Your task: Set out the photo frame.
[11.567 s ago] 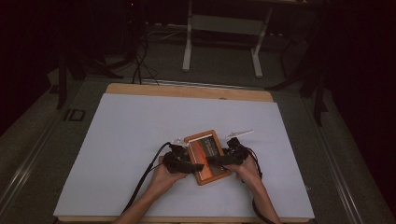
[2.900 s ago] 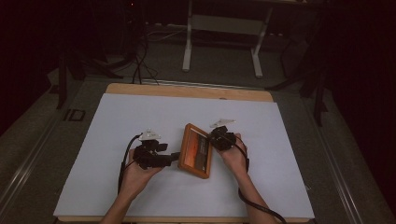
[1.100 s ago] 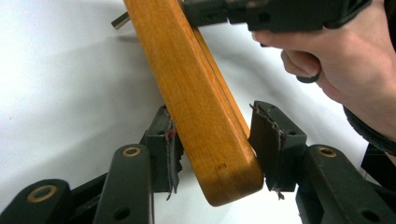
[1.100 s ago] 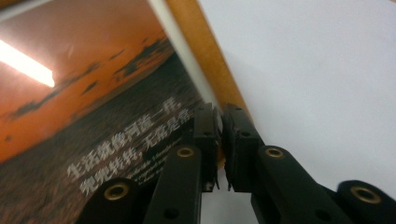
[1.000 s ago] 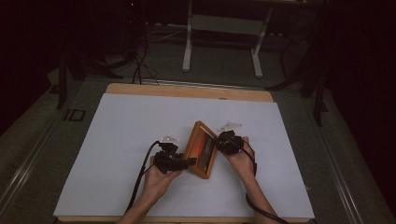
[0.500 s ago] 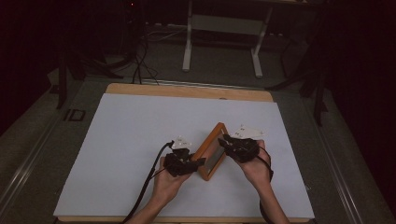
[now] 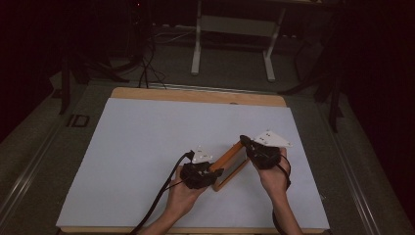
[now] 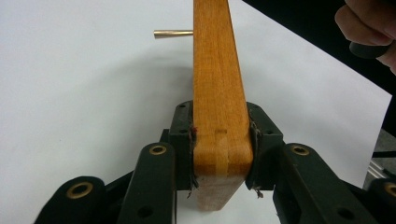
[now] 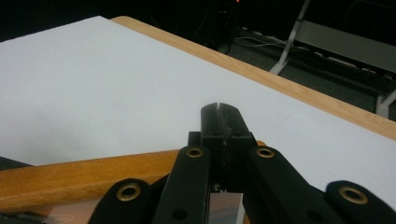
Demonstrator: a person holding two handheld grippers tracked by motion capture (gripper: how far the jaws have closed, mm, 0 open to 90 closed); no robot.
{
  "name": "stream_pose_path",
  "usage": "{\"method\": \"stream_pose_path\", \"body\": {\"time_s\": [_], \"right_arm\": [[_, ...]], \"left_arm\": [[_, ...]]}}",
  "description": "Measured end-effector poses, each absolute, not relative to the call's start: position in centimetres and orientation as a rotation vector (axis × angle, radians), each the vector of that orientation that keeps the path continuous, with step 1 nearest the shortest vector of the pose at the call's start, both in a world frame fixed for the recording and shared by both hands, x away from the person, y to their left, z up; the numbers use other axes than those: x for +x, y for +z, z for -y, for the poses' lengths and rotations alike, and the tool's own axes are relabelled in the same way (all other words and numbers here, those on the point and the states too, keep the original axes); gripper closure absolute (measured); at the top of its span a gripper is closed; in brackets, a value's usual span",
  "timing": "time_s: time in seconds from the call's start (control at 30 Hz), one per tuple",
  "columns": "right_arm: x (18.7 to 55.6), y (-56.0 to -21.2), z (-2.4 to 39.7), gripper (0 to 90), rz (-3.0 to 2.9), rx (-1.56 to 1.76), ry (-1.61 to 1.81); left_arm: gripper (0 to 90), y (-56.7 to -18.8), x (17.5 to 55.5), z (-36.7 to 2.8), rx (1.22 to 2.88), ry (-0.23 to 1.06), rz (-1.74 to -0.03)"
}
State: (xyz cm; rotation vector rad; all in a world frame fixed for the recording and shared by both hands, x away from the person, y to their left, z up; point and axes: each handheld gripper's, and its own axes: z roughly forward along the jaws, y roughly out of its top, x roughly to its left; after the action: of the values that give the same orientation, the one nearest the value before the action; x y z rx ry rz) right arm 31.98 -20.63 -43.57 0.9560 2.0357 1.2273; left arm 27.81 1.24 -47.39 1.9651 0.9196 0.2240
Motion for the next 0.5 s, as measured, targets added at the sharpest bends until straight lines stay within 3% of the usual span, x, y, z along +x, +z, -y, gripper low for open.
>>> {"method": "stream_pose_path", "body": {"time_s": [0.37, 0.5], "right_arm": [[32.4, -44.6, 20.8, 89.9, -2.083, 0.98, 1.177], [32.2, -44.7, 21.1, 89.9, -2.079, 0.983, 1.188]], "left_arm": [[68.1, -47.5, 27.6, -0.8, 1.967, 0.242, -0.896], [59.7, -48.7, 27.6, -0.7, 1.995, 0.23, -0.901]]}}
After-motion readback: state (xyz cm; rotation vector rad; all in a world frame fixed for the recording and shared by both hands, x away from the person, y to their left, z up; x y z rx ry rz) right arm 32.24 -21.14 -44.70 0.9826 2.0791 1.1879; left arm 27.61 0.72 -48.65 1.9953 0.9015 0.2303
